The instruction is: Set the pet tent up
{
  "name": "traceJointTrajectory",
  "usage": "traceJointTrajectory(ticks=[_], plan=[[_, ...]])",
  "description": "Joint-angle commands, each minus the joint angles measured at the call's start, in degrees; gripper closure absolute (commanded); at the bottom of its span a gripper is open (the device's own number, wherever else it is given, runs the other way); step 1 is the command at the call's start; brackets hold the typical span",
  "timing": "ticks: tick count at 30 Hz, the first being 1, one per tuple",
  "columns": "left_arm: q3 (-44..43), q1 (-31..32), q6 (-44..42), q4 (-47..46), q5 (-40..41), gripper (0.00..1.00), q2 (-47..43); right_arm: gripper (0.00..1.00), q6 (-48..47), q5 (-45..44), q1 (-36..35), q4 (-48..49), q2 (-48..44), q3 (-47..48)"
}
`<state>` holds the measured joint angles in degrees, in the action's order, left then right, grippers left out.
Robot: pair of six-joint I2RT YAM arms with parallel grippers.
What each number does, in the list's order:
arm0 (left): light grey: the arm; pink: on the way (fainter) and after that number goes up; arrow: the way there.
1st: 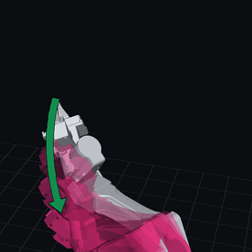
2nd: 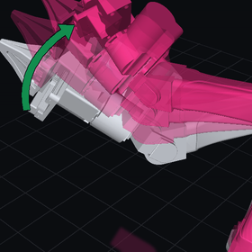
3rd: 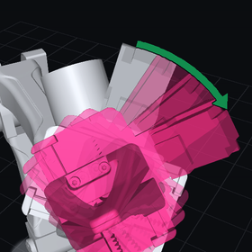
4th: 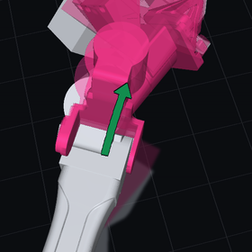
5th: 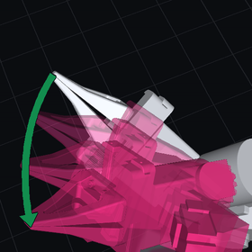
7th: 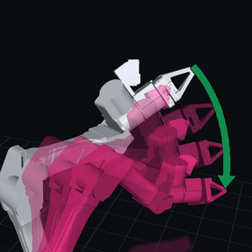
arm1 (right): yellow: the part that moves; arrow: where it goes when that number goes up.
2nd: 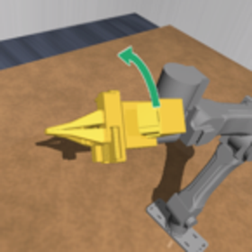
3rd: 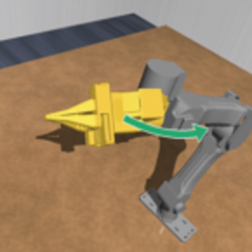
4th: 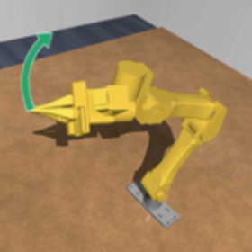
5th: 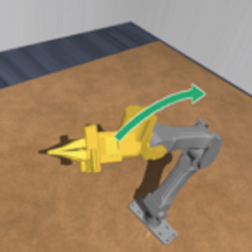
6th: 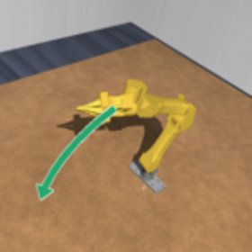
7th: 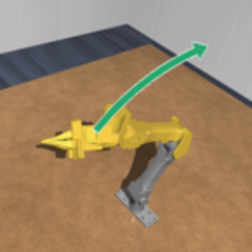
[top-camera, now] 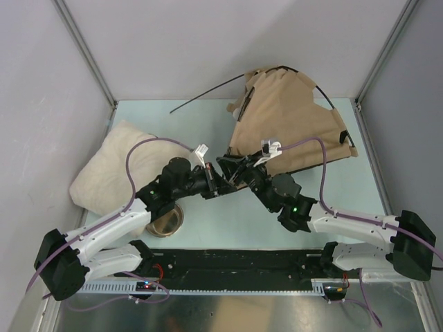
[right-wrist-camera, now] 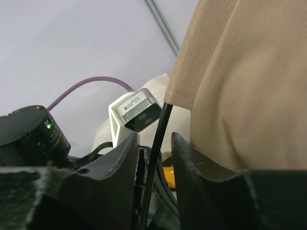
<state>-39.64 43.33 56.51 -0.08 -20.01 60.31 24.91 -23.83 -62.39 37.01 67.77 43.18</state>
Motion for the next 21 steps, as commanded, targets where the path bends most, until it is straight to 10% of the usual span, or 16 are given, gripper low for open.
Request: traceJointTrajectory(ticks=[1, 11, 21], plan=[[0.6, -0.2, 0.7, 4.8, -5.0, 1.00, 0.2, 0.58, -1.4, -3.9, -1.5, -2.8, -1.6, -0.2], [1.5, -0.8, -0.7, 4.8, -5.0, 1.00, 0.6, 0.32, 2.2, -3.4, -4.7, -15.2, -7.1, -0.8], [2.9, -0.9, -4.7, 4.8, -4.3, 1.00, 1.1, 0.44, 7.4, 8.3, -4.3, -25.1, -11.2, -0.7]])
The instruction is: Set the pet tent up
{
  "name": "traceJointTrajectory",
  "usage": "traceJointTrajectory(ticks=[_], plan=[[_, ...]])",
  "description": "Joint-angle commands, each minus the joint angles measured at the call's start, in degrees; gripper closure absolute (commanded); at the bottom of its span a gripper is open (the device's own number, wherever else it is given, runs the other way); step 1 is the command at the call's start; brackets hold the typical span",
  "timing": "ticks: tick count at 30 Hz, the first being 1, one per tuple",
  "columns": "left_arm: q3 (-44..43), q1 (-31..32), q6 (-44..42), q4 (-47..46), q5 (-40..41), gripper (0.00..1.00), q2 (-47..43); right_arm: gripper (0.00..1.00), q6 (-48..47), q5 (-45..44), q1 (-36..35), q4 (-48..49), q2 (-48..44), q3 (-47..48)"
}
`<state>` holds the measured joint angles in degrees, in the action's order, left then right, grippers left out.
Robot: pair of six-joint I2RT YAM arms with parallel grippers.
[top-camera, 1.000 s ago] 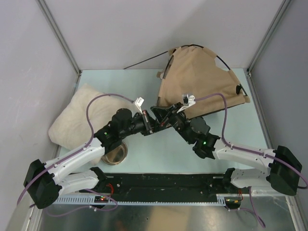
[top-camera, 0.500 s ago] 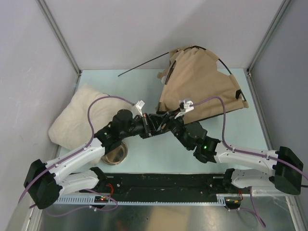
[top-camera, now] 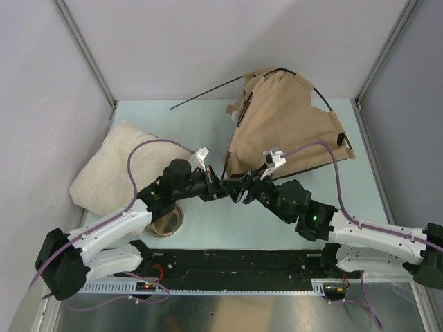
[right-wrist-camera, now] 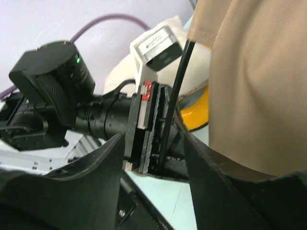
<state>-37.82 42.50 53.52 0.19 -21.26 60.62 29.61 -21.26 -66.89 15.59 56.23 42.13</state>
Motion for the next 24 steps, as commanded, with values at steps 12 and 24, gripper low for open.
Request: traceJointTrajectory(ticks=[12, 24], plan=[[0.7, -0.1, -5.4, 4.6, -1.9, 1.00, 1.6, 0.57, 6.4, 10.6, 2.7, -6.5, 7.0, 3.8], [1.3, -0.1, -6.8, 5.0, -1.5, 1.00, 3.5, 0.68, 5.6, 6.5, 3.6, -6.1, 6.6, 5.0]])
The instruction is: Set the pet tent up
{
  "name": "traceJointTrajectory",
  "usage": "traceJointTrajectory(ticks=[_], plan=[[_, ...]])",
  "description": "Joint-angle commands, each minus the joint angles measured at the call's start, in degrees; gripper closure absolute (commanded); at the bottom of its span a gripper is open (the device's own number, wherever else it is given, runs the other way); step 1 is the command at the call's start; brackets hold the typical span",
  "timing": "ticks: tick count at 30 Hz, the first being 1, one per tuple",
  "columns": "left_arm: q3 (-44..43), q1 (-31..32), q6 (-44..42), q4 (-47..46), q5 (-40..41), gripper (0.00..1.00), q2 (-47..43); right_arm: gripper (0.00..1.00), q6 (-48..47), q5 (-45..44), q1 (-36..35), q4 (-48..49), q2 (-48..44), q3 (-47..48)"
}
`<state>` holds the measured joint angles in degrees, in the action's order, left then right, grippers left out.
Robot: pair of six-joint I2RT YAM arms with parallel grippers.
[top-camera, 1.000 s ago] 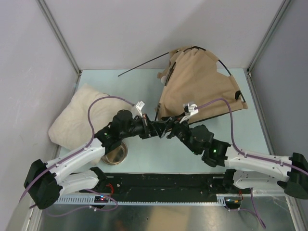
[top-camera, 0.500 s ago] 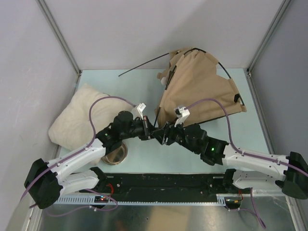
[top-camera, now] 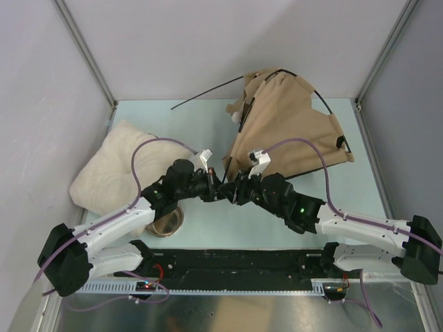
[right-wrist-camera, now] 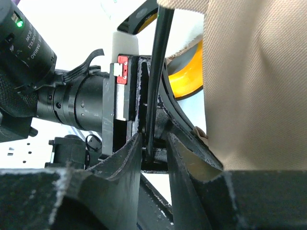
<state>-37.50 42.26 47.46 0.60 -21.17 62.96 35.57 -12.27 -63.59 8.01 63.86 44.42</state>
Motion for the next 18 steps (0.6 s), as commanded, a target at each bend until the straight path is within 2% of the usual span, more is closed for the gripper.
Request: traceJointTrajectory(ticks=[1, 7, 18], plan=[[0.9, 0.2, -0.7, 4.6, -1.5, 1.00, 1.3, 0.67, -0.5, -2.5, 0.4, 1.6, -1.0, 2.7], [0.4, 0.2, -0.8, 4.7, -1.6, 1.00, 1.8, 0.73, -0.4, -3.0, 0.6, 0.3, 1.0, 3.5], [-0.1, 0.2, -1.0, 4.8, -1.4, 1.00, 2.2, 0.76, -0.3, -1.3, 0.2, -2.6, 6.0, 6.9]])
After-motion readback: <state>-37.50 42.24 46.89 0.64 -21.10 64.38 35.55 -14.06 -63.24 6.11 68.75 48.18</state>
